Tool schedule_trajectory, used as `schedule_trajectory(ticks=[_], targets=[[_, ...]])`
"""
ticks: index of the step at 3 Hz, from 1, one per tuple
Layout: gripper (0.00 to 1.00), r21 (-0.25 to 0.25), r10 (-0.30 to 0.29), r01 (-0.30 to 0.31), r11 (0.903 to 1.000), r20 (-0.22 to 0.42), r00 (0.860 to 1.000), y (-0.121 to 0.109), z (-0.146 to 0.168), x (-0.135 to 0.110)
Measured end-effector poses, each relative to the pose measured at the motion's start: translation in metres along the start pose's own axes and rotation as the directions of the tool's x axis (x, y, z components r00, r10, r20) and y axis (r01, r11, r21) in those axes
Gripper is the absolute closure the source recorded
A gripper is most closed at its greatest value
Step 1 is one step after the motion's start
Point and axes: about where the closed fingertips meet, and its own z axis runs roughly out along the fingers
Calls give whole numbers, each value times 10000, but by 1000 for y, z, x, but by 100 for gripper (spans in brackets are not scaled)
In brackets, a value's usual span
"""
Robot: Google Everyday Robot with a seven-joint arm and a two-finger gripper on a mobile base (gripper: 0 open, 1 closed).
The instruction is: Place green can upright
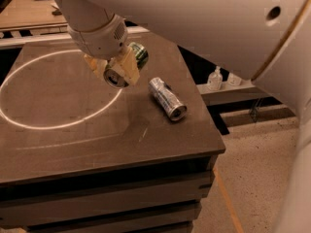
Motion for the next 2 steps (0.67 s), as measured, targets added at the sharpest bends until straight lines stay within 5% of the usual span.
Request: schedule_trajectory(ticks=[2], targets=[[100,-506,-690,702,9963,252,9973,12,3,-5]])
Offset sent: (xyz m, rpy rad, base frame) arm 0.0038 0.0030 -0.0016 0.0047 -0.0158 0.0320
